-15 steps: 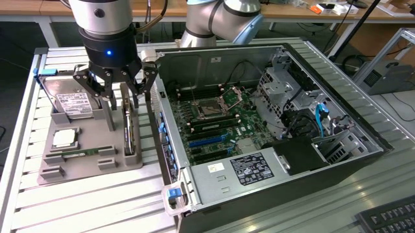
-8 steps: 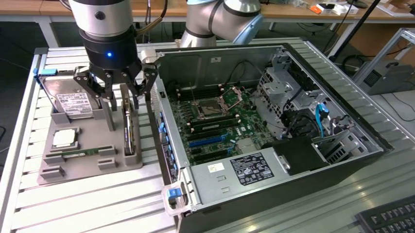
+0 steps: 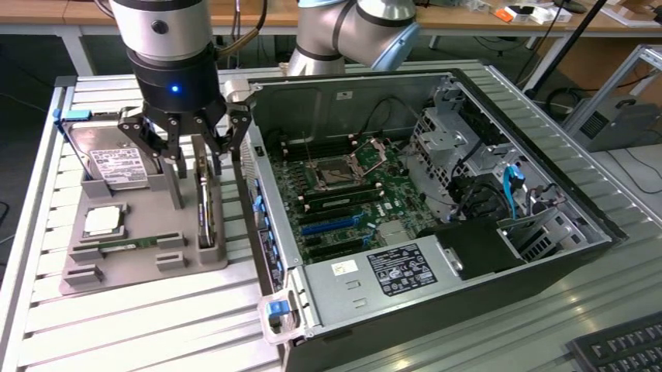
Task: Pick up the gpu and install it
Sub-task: 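Pick up the gpu and move the gpu toward the slot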
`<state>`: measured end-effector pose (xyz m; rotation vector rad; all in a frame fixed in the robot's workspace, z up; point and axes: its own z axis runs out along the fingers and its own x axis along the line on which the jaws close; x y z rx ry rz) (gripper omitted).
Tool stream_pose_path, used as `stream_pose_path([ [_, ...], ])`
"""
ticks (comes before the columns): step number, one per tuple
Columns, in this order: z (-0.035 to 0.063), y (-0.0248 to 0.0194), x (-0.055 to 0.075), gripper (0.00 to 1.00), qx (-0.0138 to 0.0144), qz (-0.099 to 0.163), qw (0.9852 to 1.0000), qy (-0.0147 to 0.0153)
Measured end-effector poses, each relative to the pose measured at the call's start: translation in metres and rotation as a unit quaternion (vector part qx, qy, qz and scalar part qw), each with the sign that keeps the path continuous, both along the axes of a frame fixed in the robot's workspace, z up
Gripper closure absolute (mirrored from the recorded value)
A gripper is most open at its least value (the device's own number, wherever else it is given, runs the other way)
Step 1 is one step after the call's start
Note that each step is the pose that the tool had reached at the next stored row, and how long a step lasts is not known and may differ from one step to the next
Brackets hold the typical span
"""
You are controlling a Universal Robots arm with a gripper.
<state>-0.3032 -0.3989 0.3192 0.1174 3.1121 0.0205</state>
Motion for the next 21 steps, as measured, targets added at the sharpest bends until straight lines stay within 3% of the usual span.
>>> stream_pose_path([
  [21, -0.0052, 0.0000, 0.0000, 0.52, -0.0013, 0.000, 1.0000, 0.0000],
])
